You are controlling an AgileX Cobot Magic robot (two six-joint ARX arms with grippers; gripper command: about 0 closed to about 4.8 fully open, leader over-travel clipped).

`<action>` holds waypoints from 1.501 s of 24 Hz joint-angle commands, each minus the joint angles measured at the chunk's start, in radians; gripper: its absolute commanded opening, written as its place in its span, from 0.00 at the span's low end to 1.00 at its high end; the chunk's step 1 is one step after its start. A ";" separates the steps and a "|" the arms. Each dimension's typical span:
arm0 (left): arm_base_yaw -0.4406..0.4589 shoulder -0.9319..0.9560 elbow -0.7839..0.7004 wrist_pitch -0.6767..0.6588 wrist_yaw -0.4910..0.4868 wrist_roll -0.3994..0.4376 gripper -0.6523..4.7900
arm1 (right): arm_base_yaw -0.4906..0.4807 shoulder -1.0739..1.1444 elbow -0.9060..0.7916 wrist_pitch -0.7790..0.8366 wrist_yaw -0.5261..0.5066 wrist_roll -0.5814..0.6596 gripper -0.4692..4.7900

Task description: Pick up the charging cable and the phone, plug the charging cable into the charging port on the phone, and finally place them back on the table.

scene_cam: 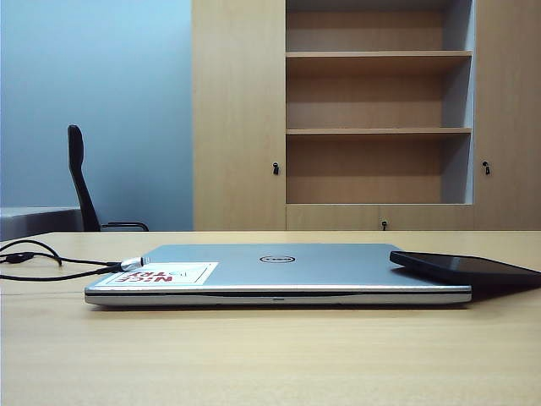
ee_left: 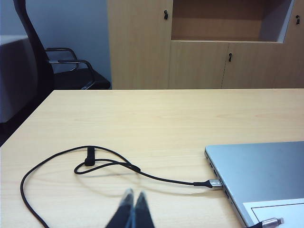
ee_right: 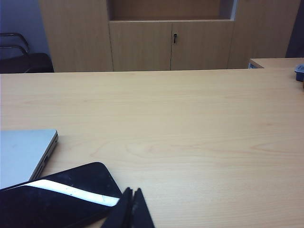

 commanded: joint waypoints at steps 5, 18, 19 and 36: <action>-0.002 0.001 0.000 -0.011 0.003 0.005 0.11 | 0.000 -0.003 -0.006 0.022 0.001 0.001 0.08; -0.002 0.006 0.117 0.103 0.003 -0.211 0.11 | 0.001 0.038 0.280 -0.032 0.021 0.141 0.08; -0.002 0.007 0.129 0.103 0.003 -0.218 0.11 | 0.002 0.061 0.306 -0.040 0.021 0.141 0.08; -0.159 0.719 0.507 0.164 0.003 -0.139 0.11 | 0.058 0.501 0.555 0.019 -0.212 0.142 0.08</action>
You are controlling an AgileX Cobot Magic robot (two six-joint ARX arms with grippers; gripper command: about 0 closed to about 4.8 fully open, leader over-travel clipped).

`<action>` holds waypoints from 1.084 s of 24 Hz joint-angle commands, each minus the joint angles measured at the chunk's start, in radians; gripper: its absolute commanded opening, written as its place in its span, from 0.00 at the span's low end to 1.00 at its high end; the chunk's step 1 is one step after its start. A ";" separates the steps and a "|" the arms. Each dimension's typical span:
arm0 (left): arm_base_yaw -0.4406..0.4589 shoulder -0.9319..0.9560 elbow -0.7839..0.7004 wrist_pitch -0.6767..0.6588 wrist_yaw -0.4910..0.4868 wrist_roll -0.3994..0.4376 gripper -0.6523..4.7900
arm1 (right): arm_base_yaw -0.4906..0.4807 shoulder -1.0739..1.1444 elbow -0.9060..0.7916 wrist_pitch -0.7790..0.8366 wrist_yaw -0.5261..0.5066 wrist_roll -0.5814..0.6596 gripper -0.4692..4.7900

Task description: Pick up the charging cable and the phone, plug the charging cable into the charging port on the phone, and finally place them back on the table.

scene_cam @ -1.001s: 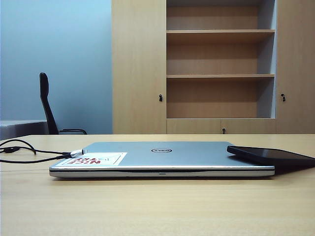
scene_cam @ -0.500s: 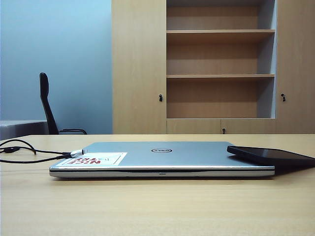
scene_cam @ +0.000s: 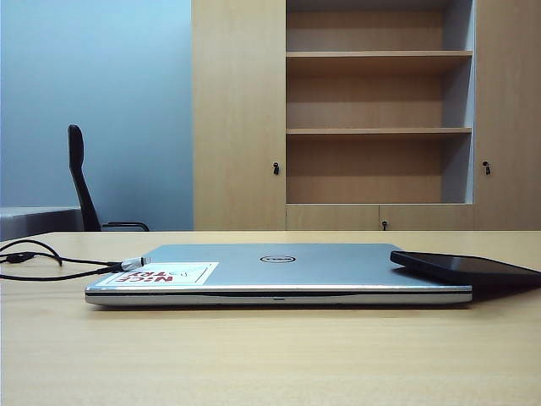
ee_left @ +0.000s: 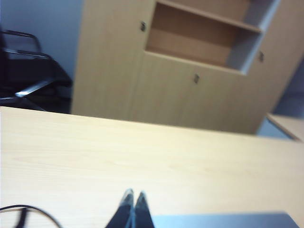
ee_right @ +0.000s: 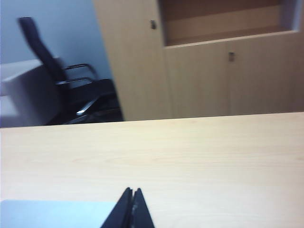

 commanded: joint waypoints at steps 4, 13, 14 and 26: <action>-0.120 0.241 0.042 0.005 0.004 0.133 0.11 | 0.223 0.038 0.011 0.035 0.004 -0.007 0.08; -0.125 0.370 0.040 -0.003 0.004 0.275 0.11 | 0.517 0.037 0.011 -0.124 0.004 -0.122 0.08; -0.125 0.382 0.040 -0.005 0.004 0.295 0.11 | 0.550 0.037 0.011 -0.152 0.004 -0.157 0.08; -0.129 0.589 0.040 -0.042 0.004 0.609 0.11 | 0.664 0.037 0.010 -0.227 0.004 -0.193 0.08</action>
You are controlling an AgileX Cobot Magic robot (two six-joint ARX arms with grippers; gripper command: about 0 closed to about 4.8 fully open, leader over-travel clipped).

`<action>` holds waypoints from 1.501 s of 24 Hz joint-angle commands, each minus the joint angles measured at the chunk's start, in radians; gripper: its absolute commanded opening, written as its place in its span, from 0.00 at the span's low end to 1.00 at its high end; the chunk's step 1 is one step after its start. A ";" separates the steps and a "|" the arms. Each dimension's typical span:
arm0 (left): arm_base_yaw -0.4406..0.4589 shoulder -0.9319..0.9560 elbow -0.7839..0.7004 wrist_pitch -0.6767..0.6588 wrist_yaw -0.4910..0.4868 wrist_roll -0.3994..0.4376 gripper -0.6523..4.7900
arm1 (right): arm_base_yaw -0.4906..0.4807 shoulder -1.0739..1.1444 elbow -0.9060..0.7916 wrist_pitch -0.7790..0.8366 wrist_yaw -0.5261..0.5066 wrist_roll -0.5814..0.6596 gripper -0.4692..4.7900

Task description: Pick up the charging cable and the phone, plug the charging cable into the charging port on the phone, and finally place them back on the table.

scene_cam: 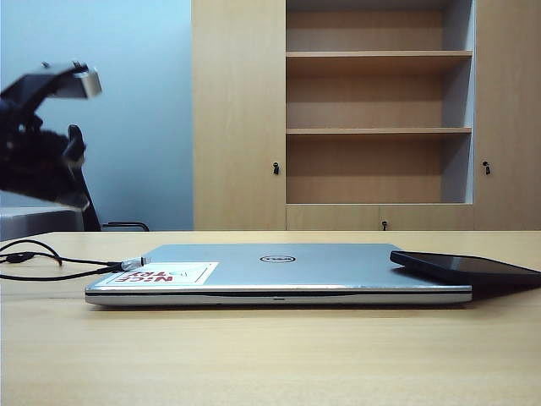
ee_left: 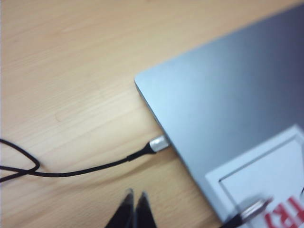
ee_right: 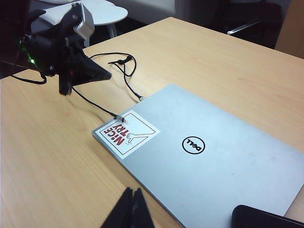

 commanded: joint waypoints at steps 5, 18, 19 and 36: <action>-0.018 0.027 0.003 -0.050 0.001 0.255 0.11 | 0.000 -0.004 0.007 0.014 -0.002 -0.005 0.08; -0.066 0.043 0.001 -0.125 0.002 0.440 0.11 | 0.000 -0.004 0.007 0.014 -0.007 -0.005 0.08; -0.069 0.043 0.001 -0.132 0.002 0.439 0.11 | 0.000 -0.004 0.007 0.014 -0.007 -0.005 0.08; -0.068 0.044 0.001 -0.122 0.002 0.593 0.56 | 0.000 -0.004 0.007 0.014 -0.008 -0.005 0.08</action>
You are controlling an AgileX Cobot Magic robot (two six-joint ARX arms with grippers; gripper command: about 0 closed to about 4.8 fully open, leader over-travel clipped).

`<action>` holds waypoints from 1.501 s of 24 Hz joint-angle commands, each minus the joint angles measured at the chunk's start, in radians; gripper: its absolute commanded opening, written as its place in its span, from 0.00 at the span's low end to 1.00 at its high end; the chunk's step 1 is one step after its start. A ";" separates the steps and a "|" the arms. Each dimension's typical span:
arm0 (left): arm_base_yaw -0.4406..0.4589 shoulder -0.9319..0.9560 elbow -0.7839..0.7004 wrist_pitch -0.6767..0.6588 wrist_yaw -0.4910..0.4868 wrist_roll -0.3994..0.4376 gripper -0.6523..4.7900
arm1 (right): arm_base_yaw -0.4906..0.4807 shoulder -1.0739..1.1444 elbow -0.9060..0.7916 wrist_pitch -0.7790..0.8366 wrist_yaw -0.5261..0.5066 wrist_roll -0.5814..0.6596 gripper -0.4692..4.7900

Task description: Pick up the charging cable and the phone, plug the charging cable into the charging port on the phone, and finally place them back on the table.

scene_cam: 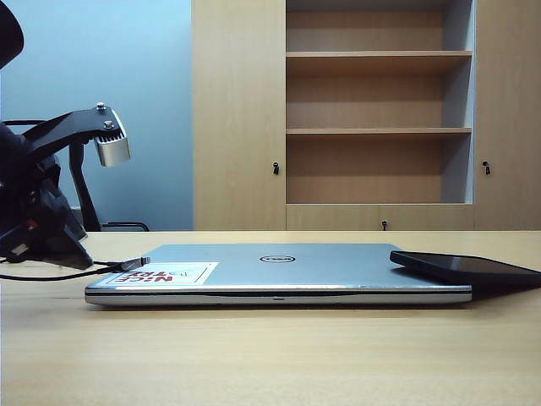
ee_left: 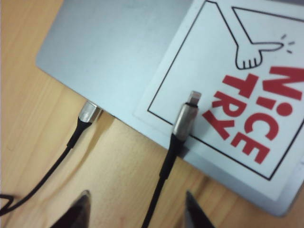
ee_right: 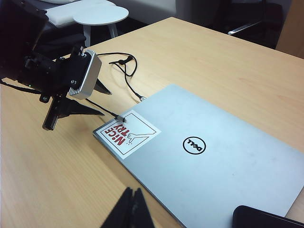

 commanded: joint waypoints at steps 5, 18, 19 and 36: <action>0.001 0.040 0.002 0.077 0.005 0.014 0.56 | 0.000 -0.004 0.007 0.015 -0.003 -0.003 0.08; 0.001 0.146 0.002 0.168 0.005 0.013 0.56 | 0.000 -0.004 0.007 0.015 -0.003 -0.003 0.08; 0.001 0.147 0.002 0.170 0.005 0.013 0.56 | 0.000 -0.004 0.007 0.015 -0.003 -0.003 0.08; 0.001 0.186 0.002 0.200 0.005 -0.048 0.11 | 0.000 -0.004 0.007 0.015 -0.002 -0.003 0.08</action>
